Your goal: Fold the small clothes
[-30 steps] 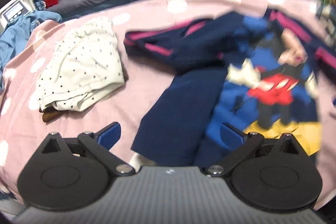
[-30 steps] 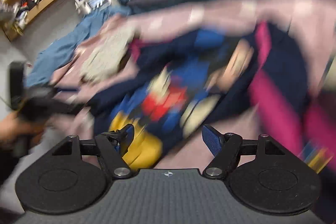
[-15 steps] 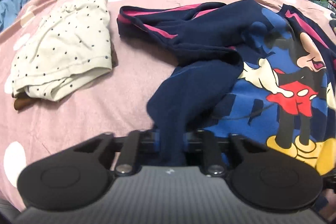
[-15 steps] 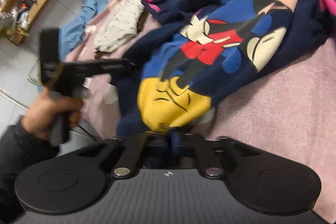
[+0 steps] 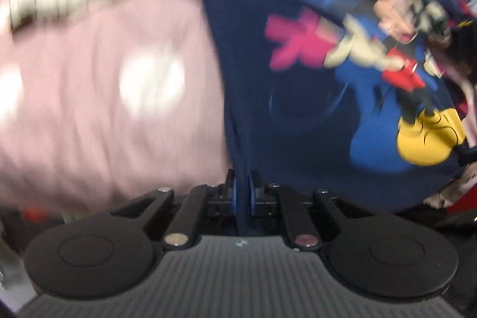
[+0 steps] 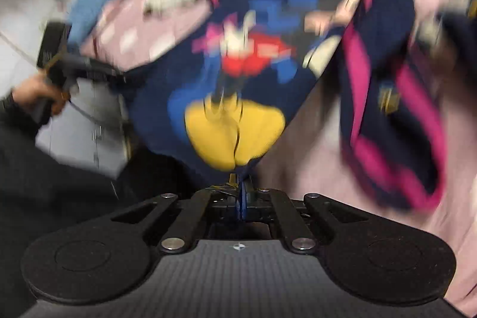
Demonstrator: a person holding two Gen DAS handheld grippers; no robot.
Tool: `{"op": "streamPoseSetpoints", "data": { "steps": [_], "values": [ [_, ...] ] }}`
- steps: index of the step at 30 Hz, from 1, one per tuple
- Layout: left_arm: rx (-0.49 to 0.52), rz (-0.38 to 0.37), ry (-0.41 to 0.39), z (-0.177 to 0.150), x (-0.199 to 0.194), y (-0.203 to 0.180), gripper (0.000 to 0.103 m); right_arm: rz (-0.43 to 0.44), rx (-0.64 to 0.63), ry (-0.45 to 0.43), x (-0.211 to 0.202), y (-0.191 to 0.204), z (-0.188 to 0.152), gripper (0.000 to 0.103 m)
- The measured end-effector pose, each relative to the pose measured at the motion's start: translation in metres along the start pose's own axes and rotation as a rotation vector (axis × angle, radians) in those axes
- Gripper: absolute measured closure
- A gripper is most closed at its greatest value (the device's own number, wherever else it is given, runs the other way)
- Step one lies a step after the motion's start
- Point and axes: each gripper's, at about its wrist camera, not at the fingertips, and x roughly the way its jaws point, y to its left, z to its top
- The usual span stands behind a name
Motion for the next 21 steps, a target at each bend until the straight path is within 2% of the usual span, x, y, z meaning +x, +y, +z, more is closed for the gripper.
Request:
{"op": "streamPoseSetpoints", "data": {
  "steps": [1,4,5,7,9,10,11,13,15,17,18,19,20,21],
  "values": [
    [-0.013,0.024,0.016,-0.007,0.008,0.002,0.095,0.033,0.021,0.025,0.01,0.0,-0.006,0.099],
    [-0.054,0.029,0.004,-0.012,0.009,0.009,0.092,0.136,0.01,0.142,0.032,0.01,-0.019,0.078],
    [-0.058,0.037,-0.004,-0.012,0.005,0.01,0.092,0.142,-0.008,0.136,0.032,0.013,-0.023,0.08],
    [-0.033,0.063,-0.014,-0.01,-0.003,0.007,0.086,0.092,0.043,0.056,0.022,0.007,-0.024,0.077],
    [-0.005,0.066,-0.048,-0.004,-0.018,0.002,0.073,0.066,0.098,-0.019,0.007,-0.005,-0.023,0.072],
    [0.003,0.06,-0.072,0.0,-0.024,-0.001,0.055,0.047,0.114,-0.071,-0.001,-0.009,-0.023,0.06],
    [0.011,0.062,-0.098,0.004,-0.03,-0.004,0.036,0.025,0.12,-0.114,-0.003,-0.011,-0.021,0.042],
    [0.045,0.083,-0.128,0.011,-0.032,-0.011,0.02,-0.001,0.093,-0.167,0.0,-0.012,-0.019,0.019],
    [0.07,0.101,-0.108,0.013,-0.023,-0.017,0.018,-0.014,0.028,-0.15,0.015,-0.01,-0.019,0.024],
    [0.058,0.072,-0.081,0.012,-0.002,-0.014,0.022,-0.048,-0.033,-0.098,0.037,-0.002,-0.017,0.05],
    [0.026,0.046,-0.062,0.01,0.006,-0.015,0.027,-0.052,-0.057,-0.096,0.044,0.001,-0.016,0.052],
    [0.011,0.037,-0.056,0.005,0.015,-0.017,0.028,-0.052,-0.061,-0.093,0.052,0.004,-0.014,0.062],
    [0.042,0.074,-0.07,0.002,0.018,-0.025,0.033,-0.042,-0.055,-0.08,0.056,0.006,-0.011,0.095],
    [0.09,0.115,-0.073,0.001,0.018,-0.033,0.043,0.004,-0.051,-0.083,0.057,0.011,-0.006,0.094]
  ]
}}
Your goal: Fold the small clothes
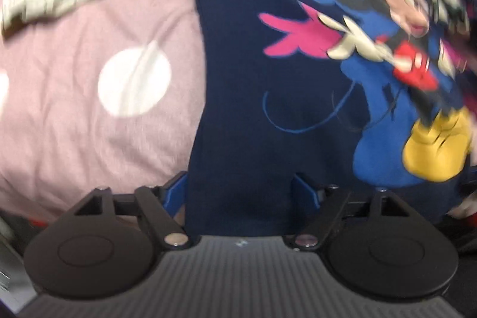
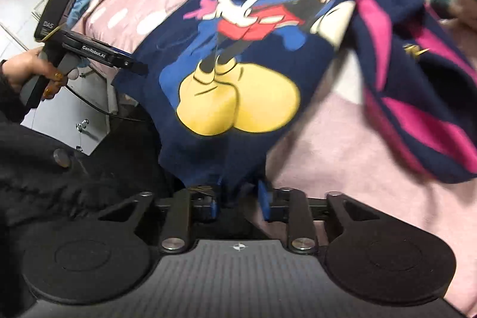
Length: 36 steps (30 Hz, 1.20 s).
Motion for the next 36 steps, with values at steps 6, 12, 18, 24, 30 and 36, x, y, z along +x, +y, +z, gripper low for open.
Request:
{"op": "streamPoseSetpoints", "data": {
  "steps": [6,12,18,24,30,36],
  "values": [
    [-0.245,-0.182,-0.138,0.013,-0.048,0.053,0.097,0.091,-0.054,-0.24,-0.088,0.05,0.055,0.094],
    [-0.278,0.012,-0.155,0.018,-0.051,0.085,0.097,0.222,-0.038,-0.185,-0.098,0.04,0.071,0.021],
    [-0.267,0.078,-0.108,0.007,-0.039,0.095,0.097,-0.019,0.01,-0.106,-0.03,0.005,0.052,0.024],
    [-0.244,0.104,-0.092,0.012,-0.025,0.09,0.096,0.053,-0.249,-0.124,0.033,0.021,0.048,0.046],
    [-0.181,0.057,-0.171,0.02,-0.054,0.057,0.059,0.125,-0.362,-0.061,0.051,0.037,0.056,0.048],
    [-0.054,-0.083,-0.197,0.03,-0.07,-0.01,0.039,0.156,-0.292,-0.092,0.047,0.054,0.067,0.092]
  ]
}}
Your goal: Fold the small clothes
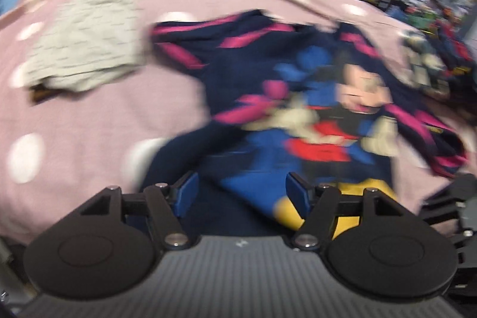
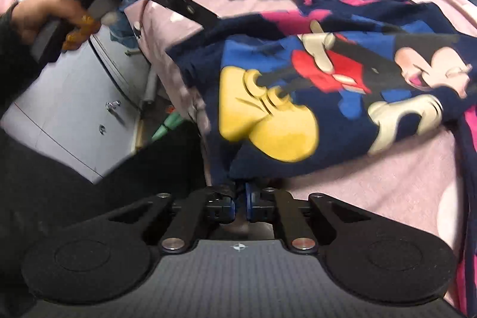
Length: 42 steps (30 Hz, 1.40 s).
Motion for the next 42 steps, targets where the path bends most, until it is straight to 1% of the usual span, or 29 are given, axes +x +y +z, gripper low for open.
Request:
{"op": "streamPoseSetpoints", "data": {
  "steps": [1,2,3,4,5,6,7,8,9,10,11,12,13,14,15,16,18,20,23,27,28,30,33,34,35,36,37,39,42],
  "values": [
    [0.017,-0.065,0.01,0.001,0.0,-0.014,0.035,0.027,0.032,-0.044,-0.007,0.003,0.007,0.092],
    [0.038,-0.135,0.018,0.003,0.001,-0.027,0.029,0.037,0.07,-0.056,-0.007,0.004,0.015,0.092],
    [0.06,-0.192,0.019,0.005,0.003,-0.039,0.025,0.037,0.08,-0.047,-0.004,0.006,0.021,0.092],
    [0.09,-0.228,0.025,0.008,0.008,-0.052,0.015,0.012,0.058,-0.058,-0.002,0.01,0.025,0.092],
    [0.125,-0.237,0.043,0.009,0.014,-0.064,0.012,-0.007,0.037,-0.067,0.003,0.013,0.027,0.092],
    [0.171,-0.22,0.064,0.012,0.023,-0.075,0.013,0.001,0.04,-0.065,0.004,0.015,0.028,0.092],
    [0.224,-0.18,0.086,0.013,0.034,-0.085,0.017,0.016,0.058,-0.077,0.007,0.015,0.029,0.092],
    [0.247,-0.171,0.102,0.014,0.044,-0.09,0.036,0.014,0.102,-0.08,0.01,0.009,0.028,0.088],
    [0.257,-0.161,0.137,0.016,0.054,-0.092,0.056,0.048,0.142,-0.093,0.011,0.004,0.026,0.087],
    [0.286,-0.137,0.179,0.016,0.065,-0.095,0.088,0.082,0.169,-0.113,0.004,0.0,0.021,0.082],
    [0.325,-0.111,0.198,0.014,0.073,-0.098,0.089,0.096,0.181,-0.132,0.0,-0.002,0.019,0.077],
    [0.344,-0.094,0.198,0.014,0.08,-0.096,0.089,0.098,0.174,-0.135,-0.004,-0.003,0.017,0.073],
    [0.336,-0.074,0.194,0.014,0.084,-0.092,0.089,0.085,0.154,-0.119,-0.006,-0.003,0.015,0.066],
    [0.313,-0.056,0.199,0.015,0.09,-0.085,0.089,0.041,0.133,-0.106,-0.007,-0.002,0.012,0.065],
    [0.273,-0.062,0.2,0.017,0.093,-0.075,0.089,-0.011,0.108,-0.094,-0.008,0.0,0.009,0.063],
    [0.226,-0.085,0.196,0.019,0.093,-0.066,0.089,-0.054,0.069,-0.077,-0.004,0.002,0.007,0.06],
    [0.154,-0.123,0.195,0.022,0.094,-0.048,0.088,-0.089,0.011,-0.079,0.0,0.003,0.005,0.06],
    [0.111,-0.103,0.182,0.024,0.096,-0.034,0.087,-0.079,-0.012,-0.093,0.006,0.0,0.009,0.06],
    [0.034,-0.137,0.189,0.027,0.1,-0.021,0.087,-0.069,-0.062,-0.115,0.015,0.001,0.017,0.06],
    [0.071,-0.119,0.191,0.028,0.104,-0.031,0.087,-0.017,-0.206,-0.132,0.023,0.022,0.029,0.059],
    [0.075,-0.118,0.191,0.028,0.104,-0.033,0.087,-0.025,-0.241,-0.123,0.029,0.028,0.032,0.055],
    [0.076,-0.115,0.19,0.028,0.105,-0.03,0.087,-0.096,-0.293,-0.105,0.045,0.035,0.037,0.053],
    [0.069,-0.116,0.188,0.028,0.1,-0.022,0.087,-0.159,-0.343,-0.09,0.068,0.038,0.039,0.054],
    [0.065,-0.116,0.188,0.027,0.099,-0.021,0.087,-0.175,-0.358,-0.067,0.076,0.038,0.039,0.059],
    [0.061,-0.115,0.187,0.027,0.099,-0.02,0.086,-0.204,-0.366,-0.041,0.082,0.038,0.038,0.076],
    [0.058,-0.114,0.185,0.027,0.099,-0.019,0.085,-0.241,-0.356,-0.026,0.085,0.037,0.036,0.087],
    [0.055,-0.113,0.184,0.027,0.098,-0.019,0.083,-0.24,-0.34,-0.022,0.079,0.037,0.035,0.098],
    [0.05,-0.114,0.176,0.027,0.095,-0.018,0.082,-0.192,-0.311,-0.062,0.053,0.037,0.032,0.098],
    [0.054,-0.123,0.159,0.027,0.088,-0.019,0.073,-0.225,-0.228,-0.111,-0.002,0.03,0.024,0.098]
  ]
}}
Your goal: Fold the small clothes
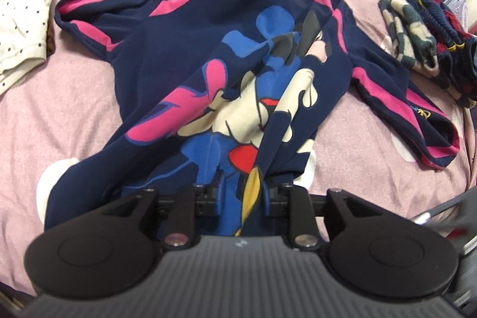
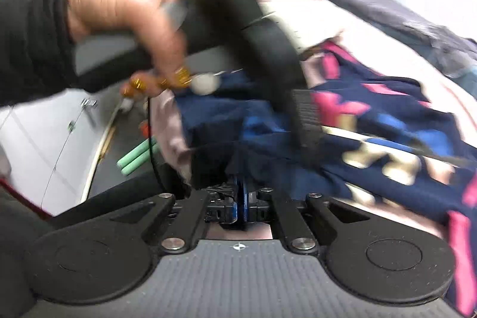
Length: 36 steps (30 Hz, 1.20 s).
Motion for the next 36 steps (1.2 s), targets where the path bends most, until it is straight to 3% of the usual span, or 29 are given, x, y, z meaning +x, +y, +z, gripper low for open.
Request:
{"op": "streamPoseSetpoints", "data": {
  "steps": [1,3,4,5,10,12,14,16,17,19,21,22,23,24,25,27,29,30,31,33,34,36],
  "values": [
    [0.001,-0.017,-0.01,0.0,-0.002,-0.002,0.068,-0.002,0.056,-0.009,-0.021,-0.011,-0.005,0.098],
    [0.01,-0.039,-0.025,0.001,-0.006,-0.006,0.066,0.001,0.181,0.021,-0.052,-0.033,-0.019,0.098],
    [0.019,-0.036,-0.026,0.002,-0.007,-0.009,0.063,0.002,0.243,0.041,-0.066,-0.042,-0.028,0.103],
    [0.028,-0.026,-0.029,0.002,-0.008,-0.012,0.055,0.01,0.304,0.058,-0.078,-0.05,-0.039,0.103],
    [0.055,-0.001,-0.061,0.003,-0.013,-0.022,0.03,-0.015,0.453,0.162,-0.094,-0.059,-0.092,0.102],
    [0.062,0.025,-0.068,0.0,-0.018,-0.019,0.019,-0.04,0.474,0.132,-0.096,-0.06,-0.095,0.077],
    [0.05,0.063,-0.089,-0.004,-0.028,-0.008,0.008,-0.037,0.472,0.048,-0.097,-0.06,-0.087,0.039],
    [0.008,0.112,-0.11,-0.01,-0.041,0.01,0.007,-0.001,0.469,-0.011,-0.086,-0.061,-0.071,0.01],
    [-0.022,0.132,-0.123,-0.013,-0.048,0.02,0.006,0.021,0.463,-0.035,-0.077,-0.06,-0.063,0.008],
    [-0.094,0.185,-0.144,-0.022,-0.059,0.043,0.005,0.05,0.421,-0.048,-0.054,-0.055,-0.046,0.01],
    [-0.152,0.248,-0.135,-0.032,-0.064,0.061,0.005,0.025,0.362,0.011,-0.024,-0.048,-0.034,0.01],
    [-0.16,0.264,-0.131,-0.037,-0.065,0.069,0.005,-0.006,0.336,0.056,-0.01,-0.045,-0.03,0.017],
    [-0.161,0.278,-0.129,-0.042,-0.065,0.076,0.005,-0.048,0.328,0.103,0.002,-0.045,-0.029,0.041],
    [-0.162,0.293,-0.124,-0.048,-0.063,0.081,0.005,-0.07,0.329,0.137,0.009,-0.046,-0.031,0.057],
    [-0.166,0.308,-0.106,-0.053,-0.06,0.087,0.005,-0.057,0.33,0.154,0.011,-0.048,-0.035,0.079],
    [-0.168,0.312,-0.06,-0.062,-0.05,0.094,0.007,-0.029,0.364,0.138,0.005,-0.054,-0.042,0.087],
    [-0.144,0.309,-0.022,-0.069,-0.038,0.097,0.021,0.001,0.442,0.102,-0.013,-0.066,-0.049,0.098],
    [-0.123,0.324,-0.024,-0.072,-0.036,0.097,0.021,0.014,0.484,0.085,-0.025,-0.07,-0.053,0.098],
    [-0.102,0.332,-0.033,-0.072,-0.037,0.094,0.026,0.022,0.524,0.072,-0.038,-0.076,-0.057,0.099],
    [-0.083,0.332,-0.026,-0.069,-0.039,0.087,0.059,0.02,0.566,0.06,-0.066,-0.082,-0.065,0.099],
    [-0.079,0.316,-0.021,-0.067,-0.045,0.085,0.096,0.019,0.58,0.067,-0.081,-0.084,-0.069,0.099],
    [-0.083,0.232,-0.005,-0.068,-0.055,0.08,0.098,0.017,0.596,0.095,-0.108,-0.082,-0.077,0.099]
  ]
}}
